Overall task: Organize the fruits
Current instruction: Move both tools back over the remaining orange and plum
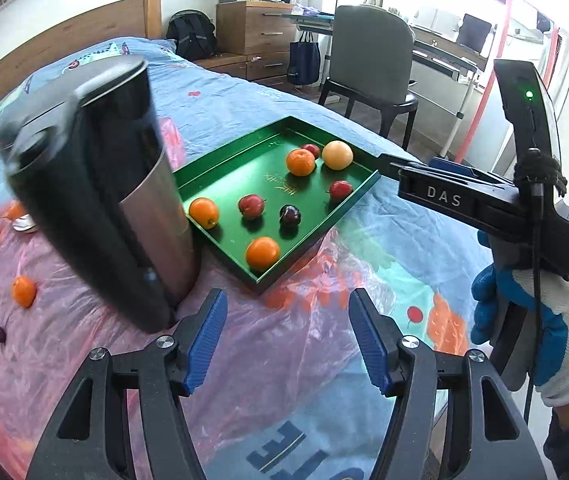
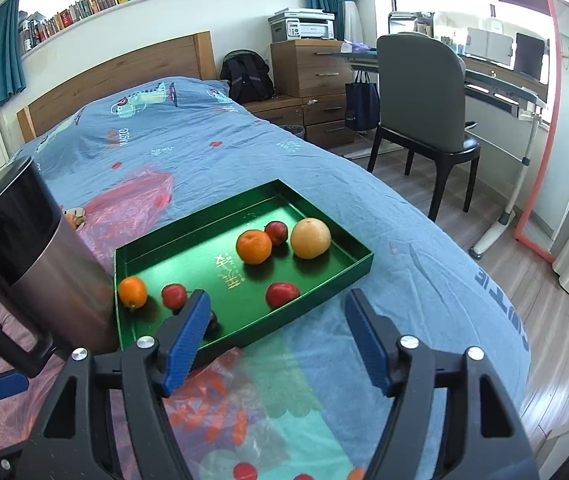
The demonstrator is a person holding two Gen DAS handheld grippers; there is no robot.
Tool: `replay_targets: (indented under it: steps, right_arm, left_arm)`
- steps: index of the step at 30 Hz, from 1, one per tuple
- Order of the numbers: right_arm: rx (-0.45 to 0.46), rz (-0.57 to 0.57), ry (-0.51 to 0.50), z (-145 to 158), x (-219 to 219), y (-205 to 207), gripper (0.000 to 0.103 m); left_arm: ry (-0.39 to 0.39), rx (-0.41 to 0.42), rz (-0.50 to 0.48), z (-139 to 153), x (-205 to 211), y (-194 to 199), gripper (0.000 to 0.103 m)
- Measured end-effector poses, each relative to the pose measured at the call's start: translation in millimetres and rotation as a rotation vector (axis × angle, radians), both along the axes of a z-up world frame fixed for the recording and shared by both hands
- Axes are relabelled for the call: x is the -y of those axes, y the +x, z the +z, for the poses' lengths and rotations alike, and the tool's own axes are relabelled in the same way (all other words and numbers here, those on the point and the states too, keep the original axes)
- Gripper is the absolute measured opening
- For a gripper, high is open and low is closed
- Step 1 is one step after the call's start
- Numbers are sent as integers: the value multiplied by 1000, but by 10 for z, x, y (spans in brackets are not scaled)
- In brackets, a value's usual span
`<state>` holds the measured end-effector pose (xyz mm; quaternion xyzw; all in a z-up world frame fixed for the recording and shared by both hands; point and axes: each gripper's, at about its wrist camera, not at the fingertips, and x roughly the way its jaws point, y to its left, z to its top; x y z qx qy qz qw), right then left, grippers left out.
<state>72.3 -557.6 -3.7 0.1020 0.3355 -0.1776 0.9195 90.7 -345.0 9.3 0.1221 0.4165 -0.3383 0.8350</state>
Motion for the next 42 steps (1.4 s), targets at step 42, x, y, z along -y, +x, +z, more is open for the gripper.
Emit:
replay_targets:
  steps: [42]
  right_arm:
    - [-122,370,69,-235,-2529,-984,103]
  left_arm:
    - [10,11,540,-357,-2871,-815,58]
